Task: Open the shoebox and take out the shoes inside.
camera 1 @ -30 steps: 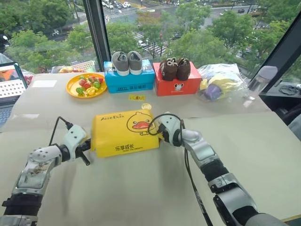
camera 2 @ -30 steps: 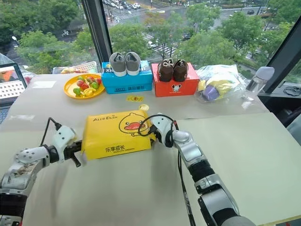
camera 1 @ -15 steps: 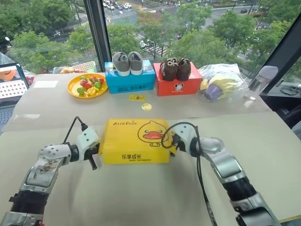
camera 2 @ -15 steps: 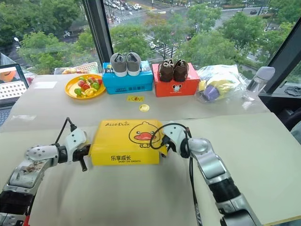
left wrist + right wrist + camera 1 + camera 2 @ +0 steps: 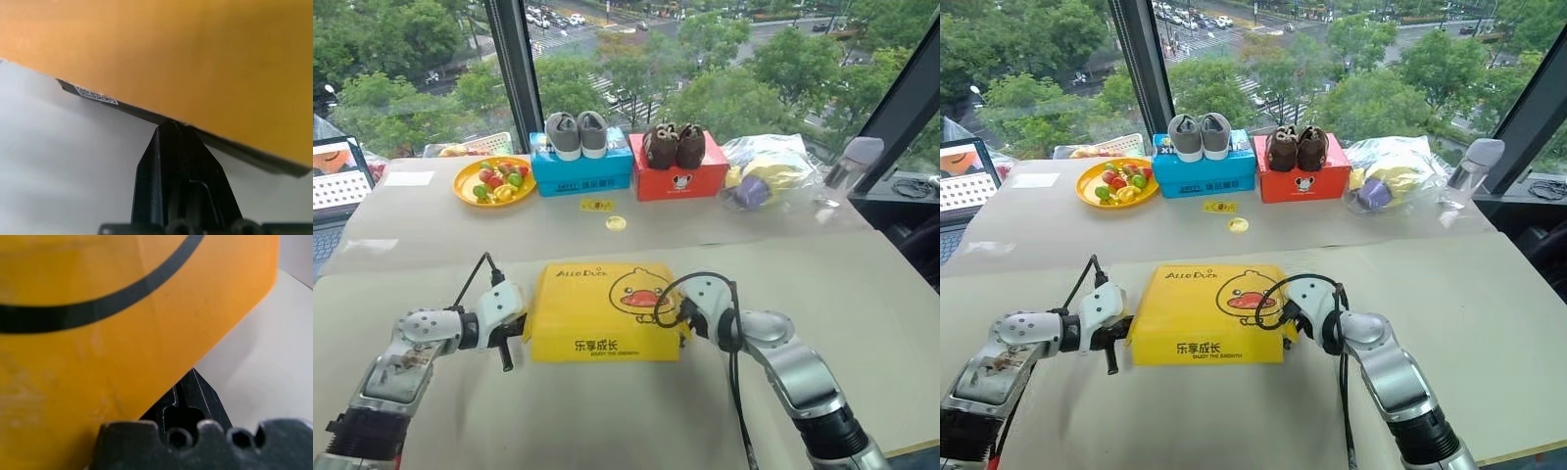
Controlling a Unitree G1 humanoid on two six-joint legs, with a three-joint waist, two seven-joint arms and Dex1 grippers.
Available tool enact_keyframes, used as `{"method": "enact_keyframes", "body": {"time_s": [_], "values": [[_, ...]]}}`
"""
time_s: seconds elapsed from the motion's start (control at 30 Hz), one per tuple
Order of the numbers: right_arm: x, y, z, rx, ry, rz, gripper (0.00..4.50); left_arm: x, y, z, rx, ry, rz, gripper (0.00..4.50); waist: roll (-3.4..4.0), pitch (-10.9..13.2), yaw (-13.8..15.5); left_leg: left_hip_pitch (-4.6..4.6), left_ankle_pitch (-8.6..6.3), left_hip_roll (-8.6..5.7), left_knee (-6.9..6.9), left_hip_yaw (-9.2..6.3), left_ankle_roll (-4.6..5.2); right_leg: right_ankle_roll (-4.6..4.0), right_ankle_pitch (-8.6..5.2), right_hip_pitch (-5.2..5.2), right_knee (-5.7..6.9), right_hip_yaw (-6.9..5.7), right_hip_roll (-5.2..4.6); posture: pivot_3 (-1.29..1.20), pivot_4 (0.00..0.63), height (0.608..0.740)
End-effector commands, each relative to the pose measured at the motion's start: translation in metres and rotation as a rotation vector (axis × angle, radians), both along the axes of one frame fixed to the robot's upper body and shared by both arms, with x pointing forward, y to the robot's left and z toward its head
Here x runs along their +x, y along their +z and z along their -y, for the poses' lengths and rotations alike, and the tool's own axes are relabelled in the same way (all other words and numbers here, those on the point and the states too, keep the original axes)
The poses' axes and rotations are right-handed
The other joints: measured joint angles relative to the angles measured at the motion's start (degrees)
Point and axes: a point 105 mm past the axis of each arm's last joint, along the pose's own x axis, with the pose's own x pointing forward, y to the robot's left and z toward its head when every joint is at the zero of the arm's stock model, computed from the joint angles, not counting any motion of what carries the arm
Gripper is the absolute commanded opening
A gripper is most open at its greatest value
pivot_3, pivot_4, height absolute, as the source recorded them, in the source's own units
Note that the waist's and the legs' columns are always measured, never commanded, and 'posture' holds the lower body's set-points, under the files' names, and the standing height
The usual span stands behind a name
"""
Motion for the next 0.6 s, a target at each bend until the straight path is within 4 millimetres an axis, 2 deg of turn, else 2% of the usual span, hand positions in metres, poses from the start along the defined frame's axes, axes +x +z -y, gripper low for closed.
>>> {"method": "enact_keyframes", "body": {"time_s": [0.03,0.1,0.27,0.37,0.47,0.5,0.6], "values": [[-0.004,0.011,0.012,0.008,0.039,0.032,0.00,-0.002,-0.010,-0.022,0.018,0.031,-0.019,0.01,0.00,0.00,0.08,-0.01,0.00,0.00,0.00,-0.01,0.00,-0.02,-0.01,-0.01,0.02,-0.01,0.00,0.00,0.150,0.731],[-0.008,0.013,0.021,-0.003,0.049,0.030,0.00,0.003,-0.009,-0.037,0.013,0.082,-0.013,0.01,0.01,0.00,0.06,0.00,-0.01,0.03,-0.01,-0.01,0.01,-0.05,-0.03,0.00,0.00,-0.03,0.02,0.00,0.150,0.731],[-0.021,0.017,0.036,-0.014,0.053,0.009,0.00,0.006,-0.008,-0.055,0.038,0.121,0.008,0.01,0.02,0.00,-0.18,0.08,0.02,0.08,-0.01,0.03,-0.03,-0.08,-0.01,0.01,0.05,0.00,0.06,0.00,0.150,0.731],[-0.028,0.017,0.059,-0.057,0.018,-0.013,0.00,-0.002,0.000,-0.070,0.047,0.132,0.004,0.01,0.02,0.00,-0.23,0.14,0.03,0.16,-0.02,0.03,-0.06,0.07,-0.11,0.02,0.08,0.02,0.12,0.00,0.150,0.731],[-0.041,0.022,0.075,-0.074,0.018,-0.055,0.00,-0.011,0.019,-0.090,0.027,0.171,-0.020,0.01,0.02,0.01,-0.32,0.10,0.03,0.17,-0.06,0.07,-0.06,0.14,-0.17,-0.07,0.05,0.06,0.11,0.00,0.150,0.731],[-0.046,0.024,0.075,-0.065,0.035,-0.075,0.00,-0.014,0.025,-0.094,0.016,0.178,-0.032,0.01,0.02,0.01,-0.29,0.07,0.03,0.18,-0.07,0.08,-0.06,0.12,-0.15,-0.11,0.04,0.07,0.11,0.00,0.150,0.731],[-0.094,0.038,0.044,0.059,0.299,-0.208,0.00,-0.039,0.044,-0.097,-0.024,0.112,-0.152,0.01,0.03,0.04,-0.10,-0.03,0.02,0.20,-0.11,0.04,-0.06,0.08,-0.16,-0.16,-0.01,0.00,0.08,0.00,0.150,0.731]]}}
